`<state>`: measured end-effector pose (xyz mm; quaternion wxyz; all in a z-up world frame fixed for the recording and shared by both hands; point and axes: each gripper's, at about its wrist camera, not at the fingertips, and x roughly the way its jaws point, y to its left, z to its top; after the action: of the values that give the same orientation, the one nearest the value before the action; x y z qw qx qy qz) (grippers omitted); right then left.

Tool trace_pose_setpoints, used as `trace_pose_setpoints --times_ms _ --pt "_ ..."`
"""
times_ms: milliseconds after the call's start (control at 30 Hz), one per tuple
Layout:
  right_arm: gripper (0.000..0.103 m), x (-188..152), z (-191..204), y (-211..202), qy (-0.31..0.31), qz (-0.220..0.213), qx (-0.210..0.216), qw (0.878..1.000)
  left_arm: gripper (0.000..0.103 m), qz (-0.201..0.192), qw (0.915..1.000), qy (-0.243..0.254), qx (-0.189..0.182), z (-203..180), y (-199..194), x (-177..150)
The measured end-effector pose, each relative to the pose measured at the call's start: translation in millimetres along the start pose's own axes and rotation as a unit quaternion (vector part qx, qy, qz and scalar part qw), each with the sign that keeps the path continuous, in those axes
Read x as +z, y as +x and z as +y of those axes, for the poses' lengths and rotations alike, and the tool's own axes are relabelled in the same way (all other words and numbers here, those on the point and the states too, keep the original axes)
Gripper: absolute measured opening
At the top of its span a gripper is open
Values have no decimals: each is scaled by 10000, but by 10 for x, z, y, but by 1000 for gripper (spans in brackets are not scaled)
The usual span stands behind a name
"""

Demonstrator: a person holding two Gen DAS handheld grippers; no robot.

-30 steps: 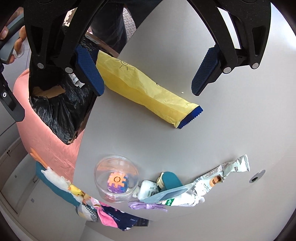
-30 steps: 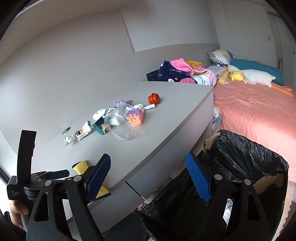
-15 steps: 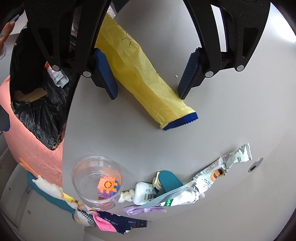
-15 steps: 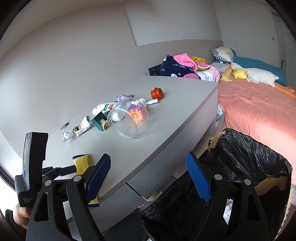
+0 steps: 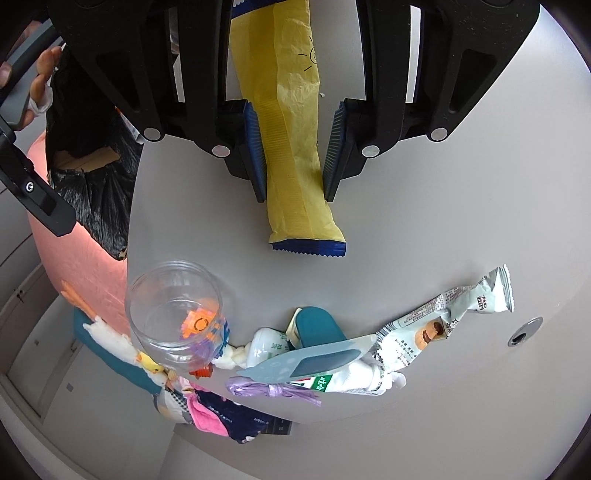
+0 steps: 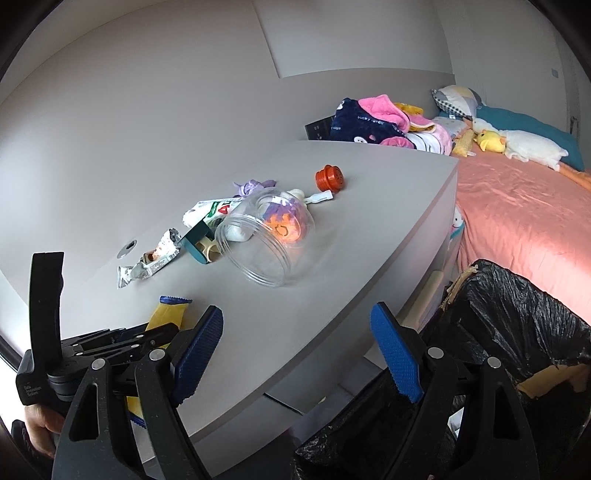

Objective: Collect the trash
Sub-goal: 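Grasp the clear plastic jar with the right gripper while the left gripper holds the wrapper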

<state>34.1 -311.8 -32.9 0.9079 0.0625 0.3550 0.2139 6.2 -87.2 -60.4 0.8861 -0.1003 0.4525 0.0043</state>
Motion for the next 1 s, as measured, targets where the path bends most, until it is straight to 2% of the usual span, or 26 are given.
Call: trace_pose_setpoints --times_ms 67,333,567,833,900,967,1000 --pt "74 35 23 78 -24 38 19 10000 30 -48 10000 33 -10 11 -8 55" --pt "71 198 147 378 -81 95 6 9999 30 -134 9997 209 -30 34 -15 280" --pt "57 319 179 704 -18 225 -126 9997 30 -81 9996 239 -110 64 44 391" --pt "54 395 165 900 84 186 -252 9995 30 30 9996 236 -180 96 161 441" --pt "42 412 165 941 102 211 -259 9994 30 36 9995 244 -192 95 174 450" --pt "9 422 155 954 82 195 -279 9994 30 32 9995 258 -198 83 177 453" --pt "6 422 148 943 83 159 -256 9995 30 28 9994 264 -209 76 173 452"
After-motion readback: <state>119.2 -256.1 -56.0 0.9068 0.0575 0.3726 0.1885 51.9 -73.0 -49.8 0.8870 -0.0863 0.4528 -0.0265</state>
